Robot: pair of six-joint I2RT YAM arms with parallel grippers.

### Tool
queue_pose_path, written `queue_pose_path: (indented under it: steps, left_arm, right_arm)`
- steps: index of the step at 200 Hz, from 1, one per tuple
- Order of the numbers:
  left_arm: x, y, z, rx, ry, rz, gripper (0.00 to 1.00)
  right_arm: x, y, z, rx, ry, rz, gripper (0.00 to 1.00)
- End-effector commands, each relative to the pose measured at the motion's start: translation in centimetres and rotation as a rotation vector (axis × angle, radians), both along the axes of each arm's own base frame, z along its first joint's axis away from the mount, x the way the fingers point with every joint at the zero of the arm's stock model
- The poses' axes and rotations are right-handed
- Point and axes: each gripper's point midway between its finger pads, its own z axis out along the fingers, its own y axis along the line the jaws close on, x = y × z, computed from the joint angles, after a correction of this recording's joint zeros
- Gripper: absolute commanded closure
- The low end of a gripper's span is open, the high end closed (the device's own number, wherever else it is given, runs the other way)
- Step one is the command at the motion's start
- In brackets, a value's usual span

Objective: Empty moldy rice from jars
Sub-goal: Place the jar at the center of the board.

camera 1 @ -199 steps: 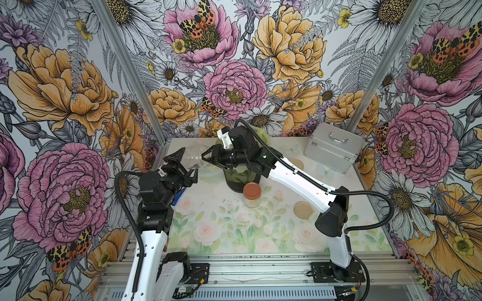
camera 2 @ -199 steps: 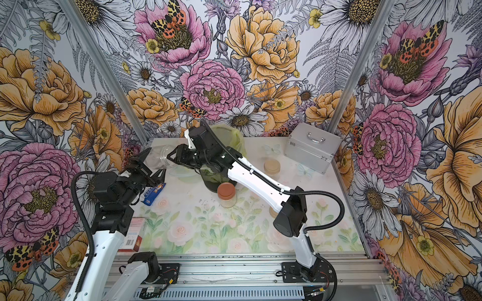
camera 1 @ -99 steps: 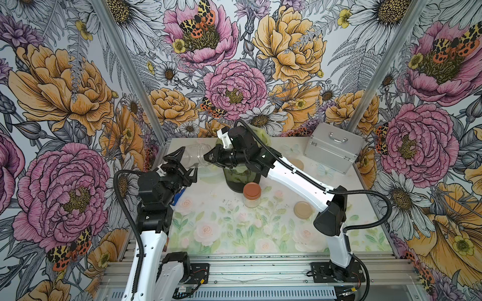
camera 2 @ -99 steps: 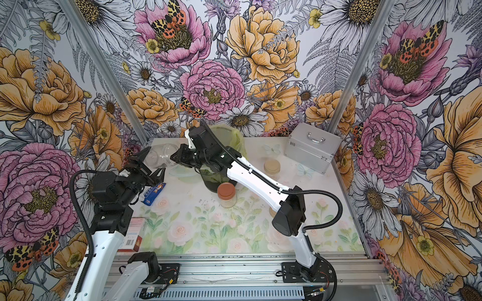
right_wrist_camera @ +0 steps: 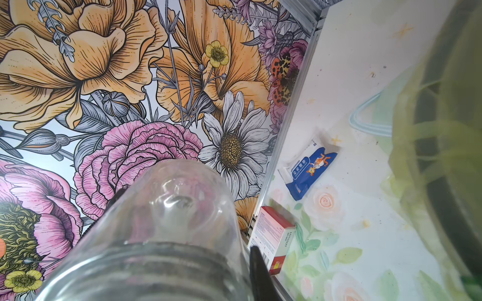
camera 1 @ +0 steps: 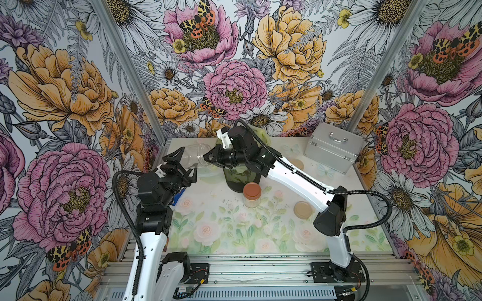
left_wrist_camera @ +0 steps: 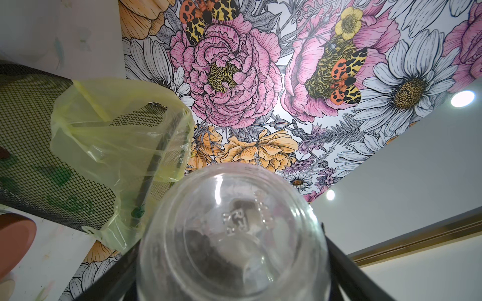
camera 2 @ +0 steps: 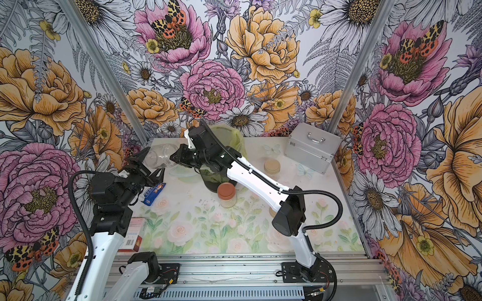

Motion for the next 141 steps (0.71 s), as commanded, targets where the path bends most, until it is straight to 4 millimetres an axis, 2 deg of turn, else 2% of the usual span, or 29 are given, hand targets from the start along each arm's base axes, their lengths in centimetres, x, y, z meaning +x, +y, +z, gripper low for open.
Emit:
queue_pose_path:
  steps: [1, 5, 13, 70, 141]
  left_arm:
    - [-0.8, -0.5, 1.6, -0.017, -0.062, -0.034, 0.07]
    - [-0.8, -0.5, 1.6, -0.014, -0.06, -0.036, 0.02]
    - [-0.8, -0.5, 1.6, -0.01, -0.059, -0.038, 0.01]
    - [-0.3, -0.8, 1.3, 0.042, -0.035, -0.074, 0.01]
    - [-0.2, -0.9, -0.7, 0.072, 0.007, -0.095, 0.01]
  right_arm:
    - [-0.5, -0.1, 4.6, 0.106, -0.053, 0.005, 1.0]
    - [-0.5, -0.1, 4.6, 0.105, -0.052, 0.005, 1.0]
    - [-0.5, -0.2, 4.7, 0.107, -0.055, 0.005, 1.0]
    - [-0.6, -1.0, 5.5, 0.114, -0.068, -0.004, 1.0]
    - [-0.5, -2.1, 7.2, 0.135, -0.092, -0.018, 1.0]
